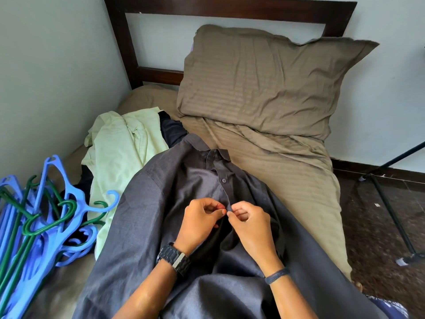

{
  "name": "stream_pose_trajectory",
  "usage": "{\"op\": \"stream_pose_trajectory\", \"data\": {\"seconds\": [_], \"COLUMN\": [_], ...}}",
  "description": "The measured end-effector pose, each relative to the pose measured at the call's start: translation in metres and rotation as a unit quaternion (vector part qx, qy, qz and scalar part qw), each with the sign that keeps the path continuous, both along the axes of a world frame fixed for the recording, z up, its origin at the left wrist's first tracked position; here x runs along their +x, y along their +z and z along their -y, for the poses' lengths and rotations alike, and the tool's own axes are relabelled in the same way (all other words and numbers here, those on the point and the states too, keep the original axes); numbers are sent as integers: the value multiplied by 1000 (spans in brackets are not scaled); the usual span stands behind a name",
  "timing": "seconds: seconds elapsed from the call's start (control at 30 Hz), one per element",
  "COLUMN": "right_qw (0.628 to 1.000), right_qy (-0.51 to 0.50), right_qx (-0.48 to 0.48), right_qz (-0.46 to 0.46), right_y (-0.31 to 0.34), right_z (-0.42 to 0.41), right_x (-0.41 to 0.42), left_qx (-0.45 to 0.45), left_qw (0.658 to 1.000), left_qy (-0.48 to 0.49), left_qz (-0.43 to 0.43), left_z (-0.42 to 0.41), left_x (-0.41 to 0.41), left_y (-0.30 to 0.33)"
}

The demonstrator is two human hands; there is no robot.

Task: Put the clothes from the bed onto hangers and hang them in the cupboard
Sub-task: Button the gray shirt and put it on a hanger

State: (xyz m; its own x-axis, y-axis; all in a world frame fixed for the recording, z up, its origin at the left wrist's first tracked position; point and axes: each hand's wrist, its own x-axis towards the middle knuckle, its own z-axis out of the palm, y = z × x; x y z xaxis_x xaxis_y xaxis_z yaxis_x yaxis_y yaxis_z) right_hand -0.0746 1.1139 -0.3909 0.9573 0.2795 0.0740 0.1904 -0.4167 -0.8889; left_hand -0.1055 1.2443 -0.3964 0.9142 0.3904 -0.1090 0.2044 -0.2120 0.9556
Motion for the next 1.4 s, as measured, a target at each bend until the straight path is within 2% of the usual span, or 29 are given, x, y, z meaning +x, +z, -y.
{"op": "stream_pose_trajectory", "data": {"seconds": [0.23, 0.43, 0.67, 0.8, 1.03, 1.13, 1.2, 1.23, 1.27, 1.33, 1.4], "right_qw": [1000, 995, 999, 1000, 987, 936, 906, 912, 934, 979, 995], "right_qy": [-4, 14, -8, -11, 17, 15, 14, 9, 0, -16, -18], "right_qx": [25, 83, 33, 23, 119, 237, 291, 292, 267, 177, 101], "right_qz": [-5, -55, -10, 9, -108, -261, -308, -289, -238, -98, 22], "right_y": [3, 5, 0, 1, 10, 19, 25, 28, 28, 30, 39], "right_z": [-2, 0, -2, -2, 3, 2, 0, -3, -6, -15, -25], "right_x": [-7, -4, -5, -4, 7, 16, 22, 26, 30, 41, 54], "left_qx": [-26, -44, -81, -130, -179, -178, -145, -127, -113, -94, -81], "left_qw": [1000, 999, 997, 991, 982, 980, 984, 985, 985, 984, 982], "left_qy": [-7, 5, 17, 3, 13, -2, -26, -37, -45, -55, -54], "left_qz": [12, 18, 13, 28, 64, 87, 104, 113, 122, 141, 163], "left_z": [-2, -2, 3, 6, 4, 3, -1, -3, -5, -8, -12], "left_x": [-2, -1, -2, -3, 2, 8, 15, 21, 27, 41, 59], "left_y": [1, -5, -4, 3, 5, 10, 16, 19, 23, 32, 42]}}
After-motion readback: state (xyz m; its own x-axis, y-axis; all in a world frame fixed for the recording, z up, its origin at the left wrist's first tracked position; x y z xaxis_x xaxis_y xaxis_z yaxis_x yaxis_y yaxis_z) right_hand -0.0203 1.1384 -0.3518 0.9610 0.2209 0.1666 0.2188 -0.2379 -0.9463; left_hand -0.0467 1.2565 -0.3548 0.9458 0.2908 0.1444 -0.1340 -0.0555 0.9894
